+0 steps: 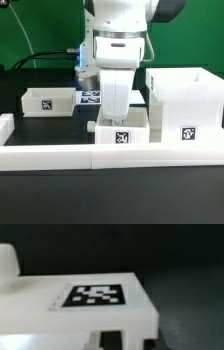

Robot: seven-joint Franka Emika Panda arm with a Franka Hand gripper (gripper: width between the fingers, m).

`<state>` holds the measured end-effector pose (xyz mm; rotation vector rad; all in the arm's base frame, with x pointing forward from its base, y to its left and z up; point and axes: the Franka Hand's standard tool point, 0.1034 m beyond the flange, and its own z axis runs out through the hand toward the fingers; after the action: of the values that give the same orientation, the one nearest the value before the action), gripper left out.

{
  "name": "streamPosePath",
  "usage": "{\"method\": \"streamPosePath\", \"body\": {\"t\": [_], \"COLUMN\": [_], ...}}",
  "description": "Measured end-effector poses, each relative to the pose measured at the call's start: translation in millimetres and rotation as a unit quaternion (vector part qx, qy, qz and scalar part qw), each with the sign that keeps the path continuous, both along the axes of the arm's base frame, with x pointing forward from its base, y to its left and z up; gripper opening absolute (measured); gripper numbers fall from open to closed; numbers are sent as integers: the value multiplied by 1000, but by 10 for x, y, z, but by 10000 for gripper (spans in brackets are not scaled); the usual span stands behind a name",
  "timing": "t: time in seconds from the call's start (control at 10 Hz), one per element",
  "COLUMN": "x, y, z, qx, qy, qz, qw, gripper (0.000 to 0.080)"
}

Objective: Assemble drawer

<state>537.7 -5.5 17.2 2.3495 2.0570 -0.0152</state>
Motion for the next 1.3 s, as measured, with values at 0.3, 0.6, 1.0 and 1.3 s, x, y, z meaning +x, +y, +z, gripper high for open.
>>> {"method": "streamPosePath", "body": {"t": [0.3, 0.6, 1.0, 1.3], "x": [2, -8, -26, -30], "y": [3, 26, 38, 104], "z": [-9, -14, -26, -35], "qx": [1, 1, -2, -14], "qy": [-13, -10, -6, -2], "qz": [-3, -2, 10, 46], "qw": [1000, 1000, 1000, 999], "gripper": [41, 41, 41, 41]}}
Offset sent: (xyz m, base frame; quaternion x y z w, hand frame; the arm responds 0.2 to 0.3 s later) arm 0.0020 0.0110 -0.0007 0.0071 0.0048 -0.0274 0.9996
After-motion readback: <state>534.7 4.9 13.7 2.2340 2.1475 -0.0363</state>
